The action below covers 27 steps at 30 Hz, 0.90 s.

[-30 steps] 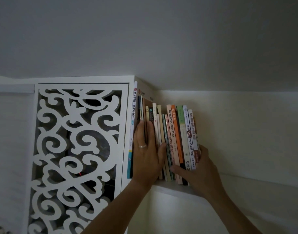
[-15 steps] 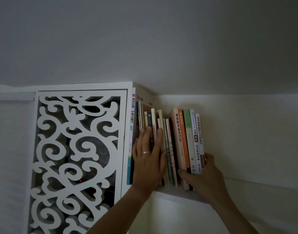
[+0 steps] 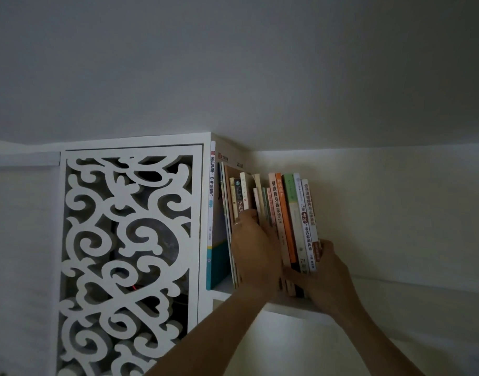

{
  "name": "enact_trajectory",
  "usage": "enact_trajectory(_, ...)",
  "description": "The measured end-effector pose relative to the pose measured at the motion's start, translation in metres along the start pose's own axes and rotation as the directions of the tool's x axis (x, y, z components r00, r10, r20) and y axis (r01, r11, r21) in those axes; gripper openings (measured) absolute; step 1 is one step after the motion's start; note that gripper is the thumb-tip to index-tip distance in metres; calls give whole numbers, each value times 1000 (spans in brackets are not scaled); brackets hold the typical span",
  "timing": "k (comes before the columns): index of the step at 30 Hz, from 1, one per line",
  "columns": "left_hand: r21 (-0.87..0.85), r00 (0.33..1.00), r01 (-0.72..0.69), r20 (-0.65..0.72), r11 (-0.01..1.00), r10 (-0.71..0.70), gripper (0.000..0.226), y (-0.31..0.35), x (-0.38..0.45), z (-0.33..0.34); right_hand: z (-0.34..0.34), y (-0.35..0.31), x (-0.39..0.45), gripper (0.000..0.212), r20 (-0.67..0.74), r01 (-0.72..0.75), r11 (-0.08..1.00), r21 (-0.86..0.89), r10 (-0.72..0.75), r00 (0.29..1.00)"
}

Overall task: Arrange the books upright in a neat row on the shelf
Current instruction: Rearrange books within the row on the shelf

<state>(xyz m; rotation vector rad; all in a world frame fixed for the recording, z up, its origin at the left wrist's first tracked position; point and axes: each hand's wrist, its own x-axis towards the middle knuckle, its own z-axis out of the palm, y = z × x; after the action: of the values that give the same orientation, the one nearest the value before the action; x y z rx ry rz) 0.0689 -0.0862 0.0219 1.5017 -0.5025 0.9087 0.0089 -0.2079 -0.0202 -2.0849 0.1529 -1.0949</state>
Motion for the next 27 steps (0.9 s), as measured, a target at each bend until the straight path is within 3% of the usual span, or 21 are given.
enact_trajectory(4,-155,999,44,-19,987,-48,7,3,2,-9,1,3,1,98,-6,17,999,33,-17,1000)
enact_trajectory(7,-289,998,-3,-62,957,-16,13,7,-10,-16,3,6,3,99,-9,29,999,23,-29,1000)
enact_trajectory(9,-194,1000,-29,-11,981,28,15,1,-20,-16,5,12,6,107,-15,43,999,-5,-43,999)
enact_trajectory(12,155,985,-28,174,988,0,39,-11,-35,-15,9,24,12,113,-12,41,998,-56,-41,999)
enact_trajectory(13,195,978,-38,210,980,-4,43,-14,-38,-16,10,27,14,114,-13,40,997,-65,-41,999)
enact_trajectory(16,162,977,-33,214,986,-3,39,-10,-39,-25,13,31,18,113,-15,37,998,-59,-38,999)
enact_trajectory(20,129,989,-60,140,990,41,18,5,-34,-40,16,28,22,91,-70,-14,997,-71,9,997)
enact_trajectory(24,105,962,-59,271,993,28,12,10,-18,-58,14,20,15,80,-180,14,981,-192,-49,982)
enact_trajectory(26,122,926,-44,377,992,-5,20,11,-14,-66,11,13,9,74,-223,51,946,-321,-128,966)
enact_trajectory(27,121,899,-6,436,993,-48,25,11,-14,-70,10,8,7,71,-232,32,957,-289,-102,967)
